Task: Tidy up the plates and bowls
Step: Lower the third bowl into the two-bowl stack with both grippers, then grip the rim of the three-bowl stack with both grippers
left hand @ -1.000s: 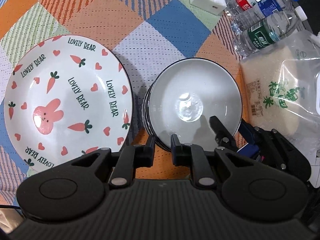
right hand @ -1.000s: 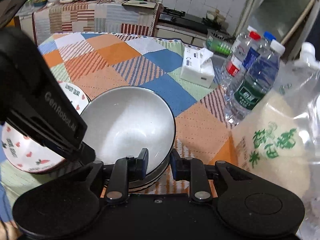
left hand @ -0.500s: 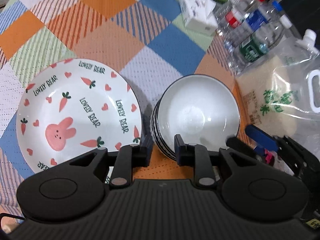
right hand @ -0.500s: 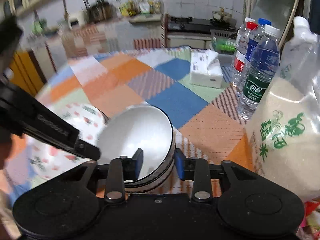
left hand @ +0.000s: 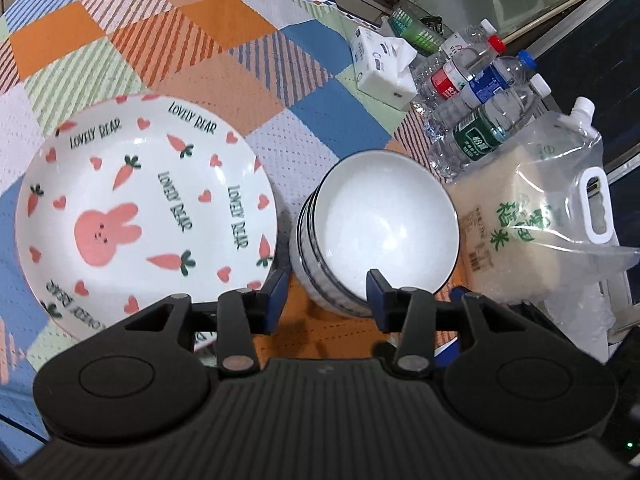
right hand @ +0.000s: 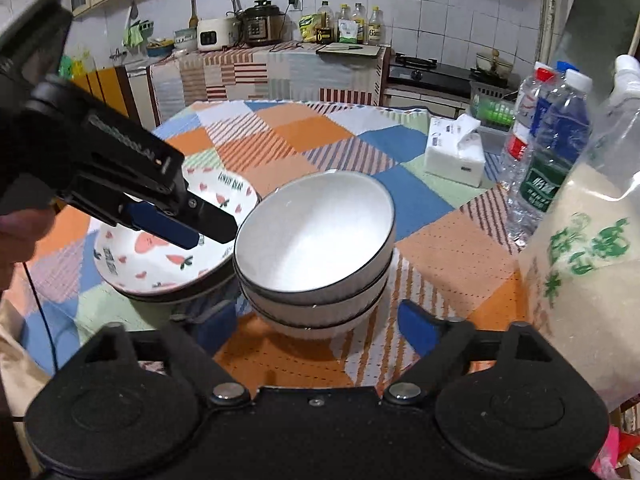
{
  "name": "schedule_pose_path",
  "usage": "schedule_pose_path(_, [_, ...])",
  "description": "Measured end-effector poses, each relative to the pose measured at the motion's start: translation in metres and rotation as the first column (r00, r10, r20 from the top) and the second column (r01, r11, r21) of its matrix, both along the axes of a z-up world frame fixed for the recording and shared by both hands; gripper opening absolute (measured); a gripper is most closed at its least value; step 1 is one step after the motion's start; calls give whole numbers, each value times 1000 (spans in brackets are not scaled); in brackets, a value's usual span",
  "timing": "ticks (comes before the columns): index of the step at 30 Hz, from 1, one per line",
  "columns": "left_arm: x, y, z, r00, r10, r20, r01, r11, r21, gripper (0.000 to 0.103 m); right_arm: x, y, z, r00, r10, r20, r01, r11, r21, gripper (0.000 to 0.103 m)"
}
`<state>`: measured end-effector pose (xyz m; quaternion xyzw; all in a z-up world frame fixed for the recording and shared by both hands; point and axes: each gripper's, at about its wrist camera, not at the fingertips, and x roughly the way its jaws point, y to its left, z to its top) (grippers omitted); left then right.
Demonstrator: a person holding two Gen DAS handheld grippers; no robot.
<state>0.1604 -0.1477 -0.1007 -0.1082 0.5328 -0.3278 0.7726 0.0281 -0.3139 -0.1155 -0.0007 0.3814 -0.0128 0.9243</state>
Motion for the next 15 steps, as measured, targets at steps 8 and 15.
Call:
schedule_pose_path(8, [-10,-5,-22,999,45,-11,-45,998,-46,55,21,8,-44,998,-29,-58,26,998,-50,95])
schedule_pose_path(15, [-5,-15,-26,1000,24,0,-24,999,-47,55,37,5,-61,992,-94,-89,94,996,-10,95])
